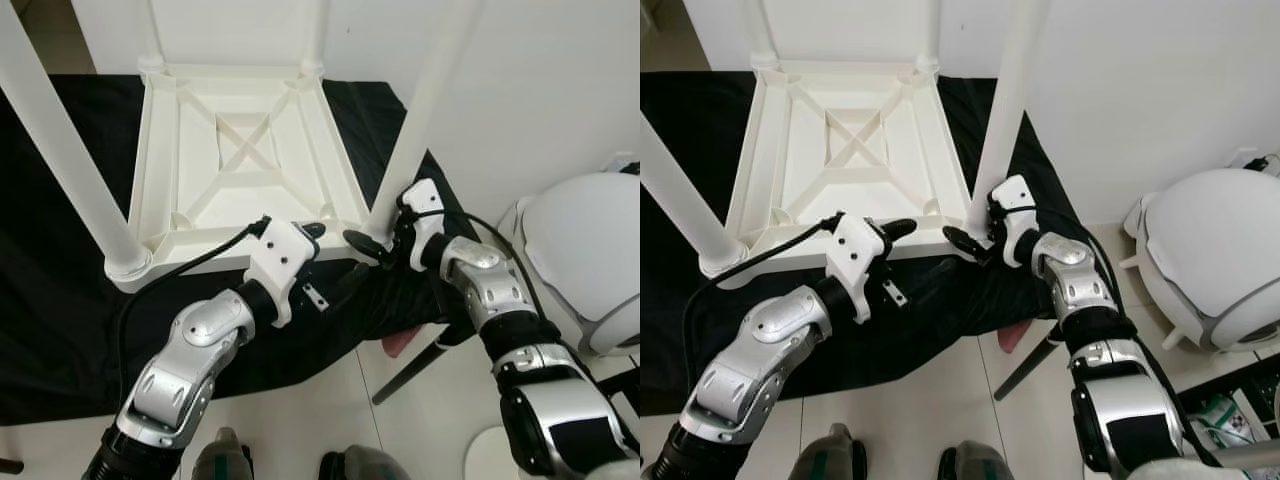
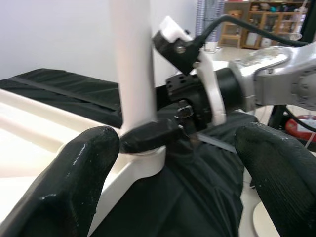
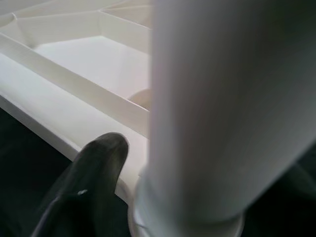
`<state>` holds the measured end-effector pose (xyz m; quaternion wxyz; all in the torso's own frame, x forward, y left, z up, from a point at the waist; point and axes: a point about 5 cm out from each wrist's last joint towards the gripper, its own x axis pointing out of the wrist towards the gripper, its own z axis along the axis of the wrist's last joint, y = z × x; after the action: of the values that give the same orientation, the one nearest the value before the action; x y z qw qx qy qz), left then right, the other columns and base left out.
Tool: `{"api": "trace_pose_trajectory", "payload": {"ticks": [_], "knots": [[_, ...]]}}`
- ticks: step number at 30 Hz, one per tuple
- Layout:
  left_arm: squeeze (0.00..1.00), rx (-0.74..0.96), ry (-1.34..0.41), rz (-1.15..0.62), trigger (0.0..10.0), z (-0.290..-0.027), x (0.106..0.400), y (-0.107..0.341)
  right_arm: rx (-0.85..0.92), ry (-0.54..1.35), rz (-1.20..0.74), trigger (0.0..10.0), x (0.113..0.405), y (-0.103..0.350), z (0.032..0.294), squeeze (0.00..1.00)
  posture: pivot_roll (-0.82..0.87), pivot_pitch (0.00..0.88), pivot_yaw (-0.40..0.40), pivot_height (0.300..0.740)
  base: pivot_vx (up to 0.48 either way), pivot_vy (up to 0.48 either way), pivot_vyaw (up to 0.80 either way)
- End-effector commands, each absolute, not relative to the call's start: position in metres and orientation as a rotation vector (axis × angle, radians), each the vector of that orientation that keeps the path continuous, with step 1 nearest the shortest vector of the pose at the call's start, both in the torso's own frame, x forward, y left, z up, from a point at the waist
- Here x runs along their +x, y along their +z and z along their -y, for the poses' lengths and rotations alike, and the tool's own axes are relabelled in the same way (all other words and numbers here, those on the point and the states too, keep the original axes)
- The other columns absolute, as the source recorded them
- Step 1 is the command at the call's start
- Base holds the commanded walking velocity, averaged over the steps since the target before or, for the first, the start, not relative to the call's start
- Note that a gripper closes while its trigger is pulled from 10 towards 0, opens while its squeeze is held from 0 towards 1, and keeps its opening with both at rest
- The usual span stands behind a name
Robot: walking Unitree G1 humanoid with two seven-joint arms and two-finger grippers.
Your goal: Building children table
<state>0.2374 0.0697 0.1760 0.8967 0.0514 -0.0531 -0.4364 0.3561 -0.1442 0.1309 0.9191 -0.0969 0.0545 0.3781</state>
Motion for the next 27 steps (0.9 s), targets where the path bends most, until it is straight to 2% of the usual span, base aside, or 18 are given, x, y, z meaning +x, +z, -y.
{"api": "trace_pose_trajectory", "payload": {"ticks": [1,12,13,14,21,27], "knots": [[0.00,0.103,-0.880,0.115,10.0,-0.070,0.237,0.178,-0.217,0.800,-0.160,0.0,0.355,0.120,0.140,0.00,0.06,0.001,-0.088,0.740,0.000,0.000,0.00],[0.00,0.096,-0.875,0.115,10.0,-0.070,0.237,0.178,-0.212,0.788,-0.161,0.0,0.354,0.114,0.150,0.00,0.05,0.012,-0.087,0.740,0.000,0.000,0.00],[0.00,0.096,-0.876,0.116,10.0,-0.069,0.237,0.178,-0.211,0.767,-0.147,2.8,0.354,0.116,0.151,0.00,0.05,0.012,-0.087,0.740,0.000,0.000,0.00],[0.00,0.095,-0.878,0.116,10.0,-0.069,0.237,0.178,-0.205,0.739,-0.131,10.0,0.355,0.118,0.151,0.00,0.04,0.011,-0.089,0.740,0.000,0.000,0.00],[0.00,0.092,-0.882,0.114,10.0,-0.068,0.237,0.177,-0.162,0.595,-0.057,10.0,0.356,0.128,0.149,0.00,0.04,0.014,-0.089,0.740,0.000,0.000,0.00],[0.00,0.080,-0.889,0.114,10.0,-0.066,0.235,0.177,-0.012,0.284,-0.052,10.0,0.336,0.125,0.140,0.00,0.02,0.025,-0.091,0.740,0.000,0.000,0.00]]}}
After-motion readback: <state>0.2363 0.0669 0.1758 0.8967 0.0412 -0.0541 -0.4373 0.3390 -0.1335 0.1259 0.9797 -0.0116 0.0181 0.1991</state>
